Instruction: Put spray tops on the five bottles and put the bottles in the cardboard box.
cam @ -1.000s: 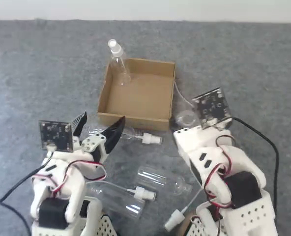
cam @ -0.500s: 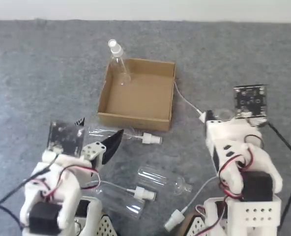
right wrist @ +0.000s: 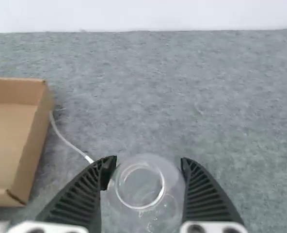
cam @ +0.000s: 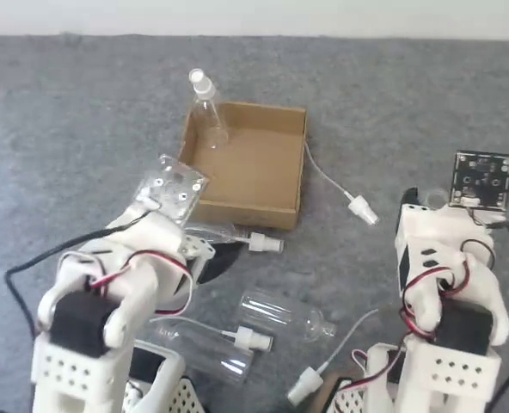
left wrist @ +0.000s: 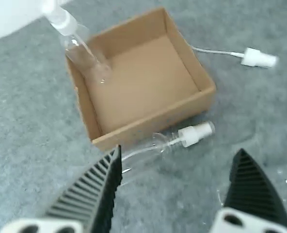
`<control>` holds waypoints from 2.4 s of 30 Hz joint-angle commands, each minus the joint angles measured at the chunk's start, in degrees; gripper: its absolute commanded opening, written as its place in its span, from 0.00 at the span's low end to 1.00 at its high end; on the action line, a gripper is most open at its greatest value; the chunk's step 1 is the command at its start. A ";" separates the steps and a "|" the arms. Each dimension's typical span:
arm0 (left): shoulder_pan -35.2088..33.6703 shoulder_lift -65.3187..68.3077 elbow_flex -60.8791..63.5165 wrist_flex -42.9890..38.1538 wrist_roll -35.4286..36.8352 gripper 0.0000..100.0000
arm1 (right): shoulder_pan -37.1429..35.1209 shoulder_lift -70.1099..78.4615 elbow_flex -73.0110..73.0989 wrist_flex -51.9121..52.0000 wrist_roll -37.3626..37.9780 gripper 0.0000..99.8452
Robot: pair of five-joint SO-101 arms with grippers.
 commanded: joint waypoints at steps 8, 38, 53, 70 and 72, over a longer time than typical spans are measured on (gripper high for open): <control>1.41 13.01 -2.51 3.69 -16.26 0.25 | 2.33 -0.75 5.10 -7.87 0.88 0.08; 20.40 20.31 2.68 2.29 -24.09 0.24 | 9.71 -0.75 4.92 -9.19 0.88 0.08; 20.84 20.40 2.33 -23.56 -22.95 0.24 | 14.81 -1.36 4.92 -9.98 0.88 0.08; 23.74 54.33 -17.01 -32.18 -24.09 0.24 | 24.75 -1.45 1.93 -9.89 0.88 0.08; 25.41 58.37 -19.21 -32.18 -26.55 0.24 | 25.98 -1.45 1.67 -9.89 0.88 0.08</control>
